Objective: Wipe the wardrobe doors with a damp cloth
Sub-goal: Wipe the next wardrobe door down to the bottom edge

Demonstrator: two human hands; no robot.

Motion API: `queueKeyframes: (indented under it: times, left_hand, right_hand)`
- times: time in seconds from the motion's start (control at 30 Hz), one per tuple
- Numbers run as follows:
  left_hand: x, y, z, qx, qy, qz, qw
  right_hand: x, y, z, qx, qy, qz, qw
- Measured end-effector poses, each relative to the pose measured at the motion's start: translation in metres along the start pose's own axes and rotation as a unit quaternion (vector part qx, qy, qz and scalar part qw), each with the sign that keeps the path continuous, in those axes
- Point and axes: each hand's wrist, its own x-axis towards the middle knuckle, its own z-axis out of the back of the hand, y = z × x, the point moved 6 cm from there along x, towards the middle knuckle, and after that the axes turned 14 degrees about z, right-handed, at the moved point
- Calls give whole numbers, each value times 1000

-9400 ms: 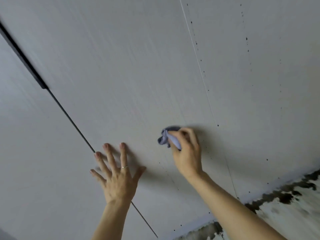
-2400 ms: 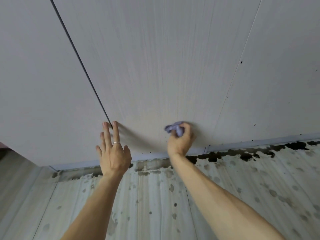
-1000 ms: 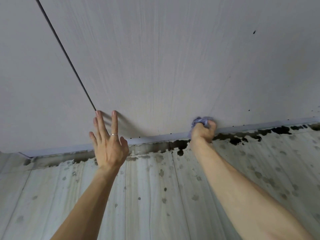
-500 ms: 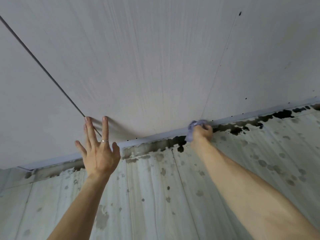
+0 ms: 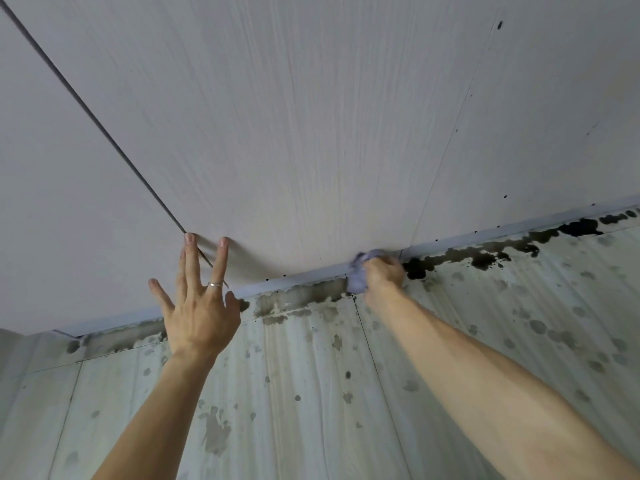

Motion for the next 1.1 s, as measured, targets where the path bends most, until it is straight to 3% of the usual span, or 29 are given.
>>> queueKeyframes:
  times: [0.1, 0.23, 0.4, 0.5, 0.63, 0.8, 0.9, 0.97, 1.03, 1.1]
  left_hand:
    - [2, 1, -1, 7, 2, 1, 1000]
    - [1, -4, -2, 10, 1, 7, 1000]
    - [1, 3, 5, 13, -23, -9, 1000]
    - [7, 16, 21, 11, -63, -5, 998]
    - [18, 30, 29, 43, -76, -24, 996]
    - [19, 29, 19, 49, -77, -17, 996]
    - [20, 28, 14, 53, -63, -5, 997]
    - [20, 31, 14, 55, -55, -2, 997]
    - [22, 34, 16, 58, -50, -4, 997]
    - [24, 36, 19, 59, -43, -9, 997]
  right_hand:
    - [18, 35, 31, 54, -19, 2, 998]
    - [-7, 28, 6, 185, -45, -44, 981]
    - [-76, -35, -70, 114, 70, -97, 986]
    - [-92, -58, -94, 81, 100, -95, 987]
    - [-64, -34, -57, 39, 30, -16, 999]
    - [-34, 17, -9, 80, -62, 62, 993]
    - [-65, 12, -34, 58, -19, 60, 996]
    - [-98, 3, -62, 2, 45, 55, 997]
    - [-122, 2, -87, 17, 104, 49, 993]
    - [-127, 0, -94, 6, 108, 35, 994]
